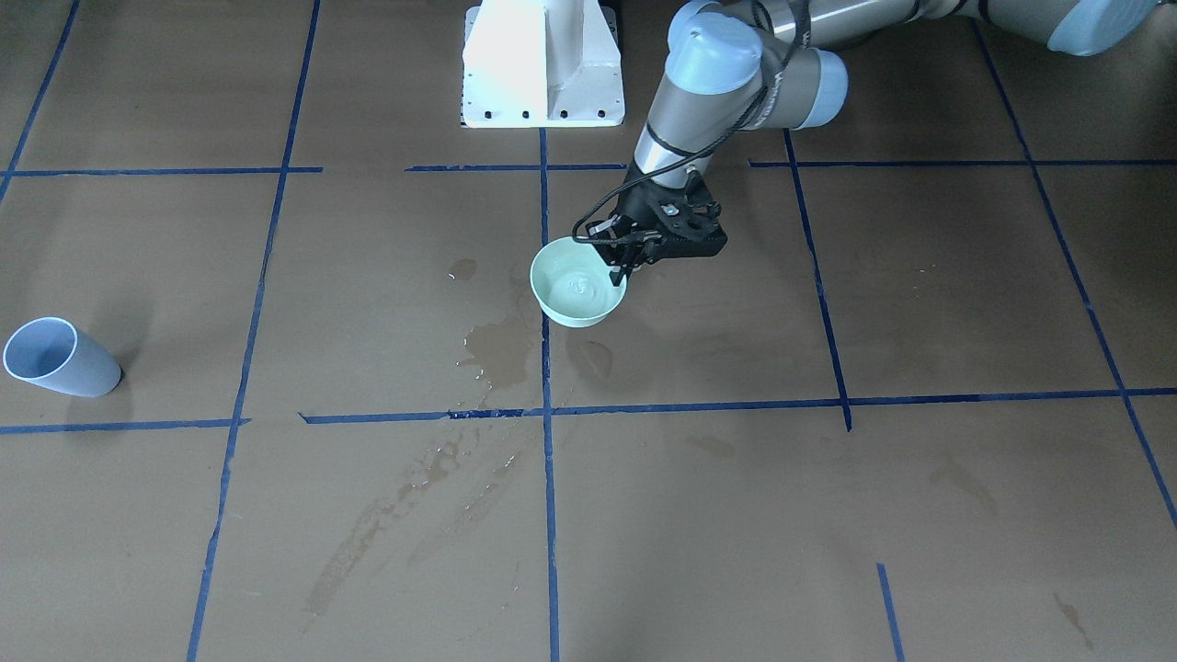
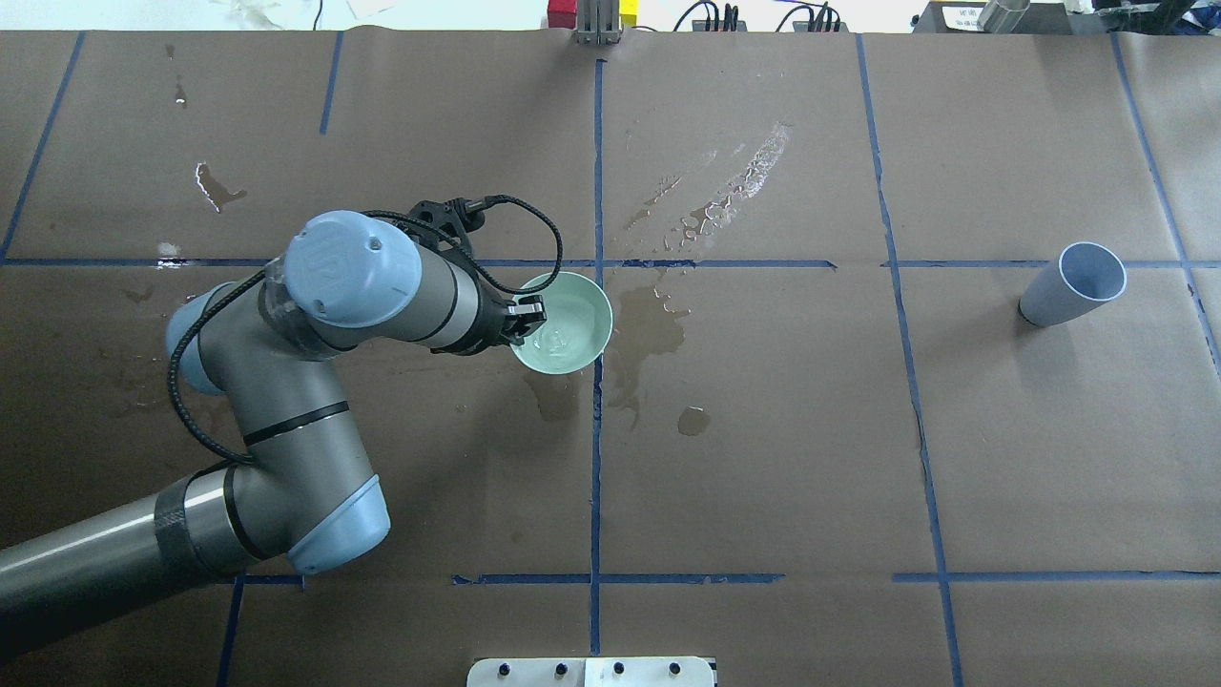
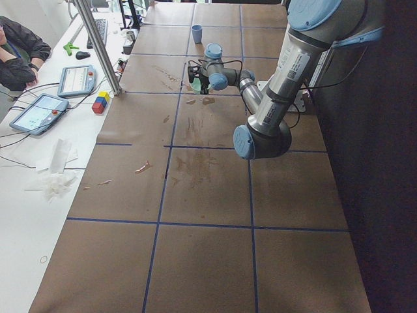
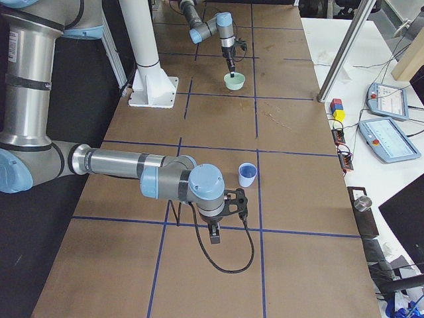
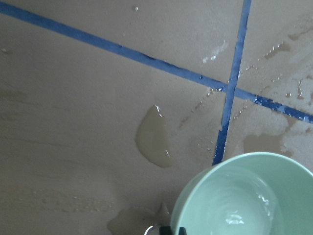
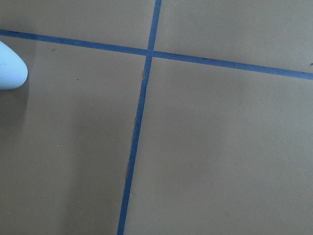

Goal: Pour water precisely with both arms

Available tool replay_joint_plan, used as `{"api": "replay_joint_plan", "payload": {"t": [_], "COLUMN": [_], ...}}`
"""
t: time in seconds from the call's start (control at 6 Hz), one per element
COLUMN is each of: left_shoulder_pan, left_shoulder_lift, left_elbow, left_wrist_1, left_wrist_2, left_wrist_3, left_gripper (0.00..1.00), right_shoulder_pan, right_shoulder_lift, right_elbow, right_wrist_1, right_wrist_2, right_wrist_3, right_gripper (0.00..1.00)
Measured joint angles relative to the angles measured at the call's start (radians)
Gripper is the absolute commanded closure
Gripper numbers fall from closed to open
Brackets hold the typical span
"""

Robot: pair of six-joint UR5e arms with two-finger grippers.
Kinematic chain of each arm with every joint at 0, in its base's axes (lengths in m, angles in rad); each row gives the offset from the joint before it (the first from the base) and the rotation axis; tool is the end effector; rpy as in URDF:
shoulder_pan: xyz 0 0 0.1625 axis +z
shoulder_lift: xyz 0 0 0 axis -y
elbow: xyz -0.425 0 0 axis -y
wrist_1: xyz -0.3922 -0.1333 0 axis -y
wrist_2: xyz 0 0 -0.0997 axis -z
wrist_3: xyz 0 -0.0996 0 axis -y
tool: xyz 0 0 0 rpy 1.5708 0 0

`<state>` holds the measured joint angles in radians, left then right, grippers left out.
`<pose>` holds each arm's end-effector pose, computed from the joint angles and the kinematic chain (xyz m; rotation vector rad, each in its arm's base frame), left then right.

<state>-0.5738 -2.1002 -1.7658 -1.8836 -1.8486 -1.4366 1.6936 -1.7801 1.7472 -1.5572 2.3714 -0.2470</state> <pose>0.4812 -0.4372 0.2323 0.1207 1.0560 -0.2536 0.1106 -0.3914 0.6624 0.1293 -0.7907 -0.1098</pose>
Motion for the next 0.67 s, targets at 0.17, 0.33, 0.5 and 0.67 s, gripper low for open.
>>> {"api": "replay_joint_plan", "payload": {"t": [0.17,0.33,0.5,0.67], "left_shoulder_pan": [-0.059,-0.12,-0.189,-0.27], "left_shoulder_lift": [0.096,0.205,0.315,0.422], "left_elbow": [-0.066,-0.118,-0.139,-0.124], "left_wrist_1": [-0.005,-0.027,-0.091,-0.184], "left_wrist_2": [-0.069,-0.117,-0.167,-0.239], "left_wrist_3": [0.076,0.169,0.263,0.362], "left_gripper": [1.0,1.0,1.0,1.0], "right_shoulder_pan": [-0.001,-0.002,-0.009,-0.022], "right_shoulder_lift": [-0.001,-0.002,0.0,0.003], "right_elbow": [0.0,0.0,0.0,0.0], "right_wrist_1": [0.0,0.0,-0.001,-0.003], "right_wrist_2": [0.001,0.003,0.003,0.001], "right_wrist_3": [0.0,0.001,0.001,0.005], "right_gripper": [0.0,0.0,0.0,0.0]}}
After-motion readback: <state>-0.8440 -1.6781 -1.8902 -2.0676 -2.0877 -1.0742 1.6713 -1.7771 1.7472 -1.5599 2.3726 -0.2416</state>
